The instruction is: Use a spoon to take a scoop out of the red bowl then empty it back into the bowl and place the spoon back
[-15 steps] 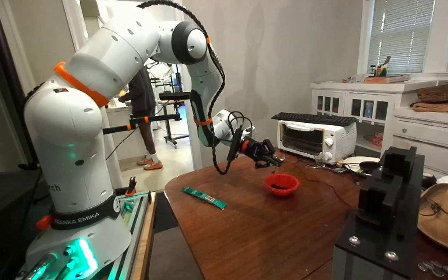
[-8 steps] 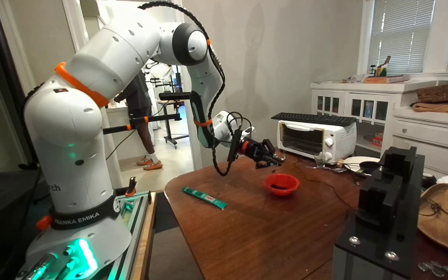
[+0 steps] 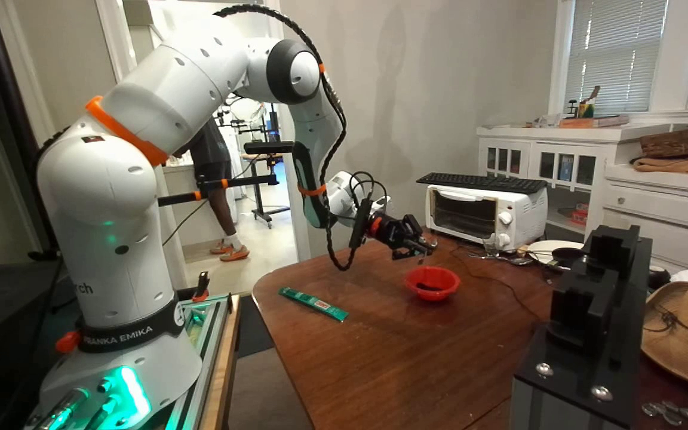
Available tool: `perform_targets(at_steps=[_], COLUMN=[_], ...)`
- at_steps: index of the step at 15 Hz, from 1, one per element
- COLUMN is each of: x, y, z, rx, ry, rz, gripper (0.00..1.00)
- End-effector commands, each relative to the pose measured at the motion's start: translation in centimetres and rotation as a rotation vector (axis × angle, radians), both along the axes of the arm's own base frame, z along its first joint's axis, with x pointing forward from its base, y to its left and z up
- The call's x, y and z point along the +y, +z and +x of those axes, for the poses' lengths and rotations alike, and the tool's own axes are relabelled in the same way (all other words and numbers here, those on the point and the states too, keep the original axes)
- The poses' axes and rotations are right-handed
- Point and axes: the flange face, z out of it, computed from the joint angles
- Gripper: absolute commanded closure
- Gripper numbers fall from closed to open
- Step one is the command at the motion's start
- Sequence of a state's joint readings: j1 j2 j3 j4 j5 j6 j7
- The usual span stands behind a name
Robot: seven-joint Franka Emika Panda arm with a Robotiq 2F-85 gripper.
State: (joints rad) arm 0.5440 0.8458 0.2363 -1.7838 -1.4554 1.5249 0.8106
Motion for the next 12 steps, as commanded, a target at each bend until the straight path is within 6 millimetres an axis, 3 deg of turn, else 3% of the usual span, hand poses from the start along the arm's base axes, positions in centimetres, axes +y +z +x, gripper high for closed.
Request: perform_targets(at_steps=[1,3,6,8,12], x=[0.4,1.0,-0.4,-0.3,-1.1], y=[0.0,1.2,0.6,2.1,1.1], z=[0.2,0.4,0.5,0.7,0.7], rx=[0.009,-0.058,0.004,-0.051,0.06], ry=[0.018,0.027,-0.038,-0.012,-0.024], rz=[0.028,0.148,-0.046,0.163,-0.059], gripper=[0.97,0.97,0.97,0.97,0.97])
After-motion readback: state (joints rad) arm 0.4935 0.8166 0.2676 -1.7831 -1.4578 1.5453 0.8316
